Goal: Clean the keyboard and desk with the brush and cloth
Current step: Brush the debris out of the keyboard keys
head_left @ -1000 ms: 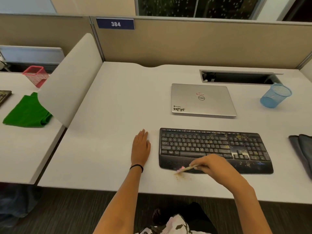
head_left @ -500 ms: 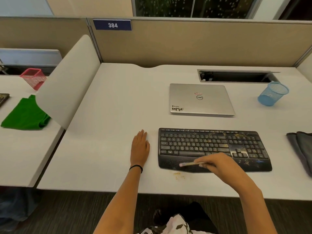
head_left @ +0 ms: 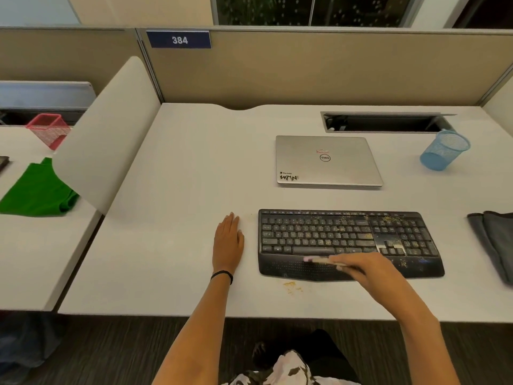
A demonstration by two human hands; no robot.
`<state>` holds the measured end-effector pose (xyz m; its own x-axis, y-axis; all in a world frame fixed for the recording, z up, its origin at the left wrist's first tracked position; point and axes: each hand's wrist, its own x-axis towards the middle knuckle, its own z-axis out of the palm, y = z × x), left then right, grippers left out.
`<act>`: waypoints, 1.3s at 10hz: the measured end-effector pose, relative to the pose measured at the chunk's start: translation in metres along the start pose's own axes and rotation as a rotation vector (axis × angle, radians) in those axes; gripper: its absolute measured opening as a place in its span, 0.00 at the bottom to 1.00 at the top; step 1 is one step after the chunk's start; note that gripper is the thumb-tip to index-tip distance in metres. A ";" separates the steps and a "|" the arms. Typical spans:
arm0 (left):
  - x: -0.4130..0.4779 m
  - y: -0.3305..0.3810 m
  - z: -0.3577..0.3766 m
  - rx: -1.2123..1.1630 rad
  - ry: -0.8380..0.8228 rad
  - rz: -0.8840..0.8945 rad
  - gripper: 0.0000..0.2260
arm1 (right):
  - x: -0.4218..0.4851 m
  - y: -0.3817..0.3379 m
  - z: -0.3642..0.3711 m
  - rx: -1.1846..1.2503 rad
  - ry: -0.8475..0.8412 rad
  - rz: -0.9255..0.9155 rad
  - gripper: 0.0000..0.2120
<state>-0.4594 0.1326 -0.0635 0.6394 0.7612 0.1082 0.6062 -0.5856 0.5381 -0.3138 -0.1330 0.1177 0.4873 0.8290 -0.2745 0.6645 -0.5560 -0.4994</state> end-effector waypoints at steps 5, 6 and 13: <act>-0.001 0.002 -0.004 -0.002 -0.022 0.013 0.21 | -0.008 0.007 0.000 -0.061 0.086 0.069 0.13; -0.001 0.002 -0.003 0.031 -0.035 0.036 0.30 | -0.008 0.008 0.006 -0.072 0.014 0.093 0.14; -0.001 0.003 -0.003 0.010 -0.057 0.033 0.21 | -0.020 -0.006 0.017 -0.150 -0.044 0.009 0.13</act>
<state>-0.4597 0.1308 -0.0597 0.6845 0.7249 0.0777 0.5890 -0.6127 0.5269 -0.3370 -0.1455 0.1122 0.4704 0.8239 -0.3162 0.7389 -0.5636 -0.3693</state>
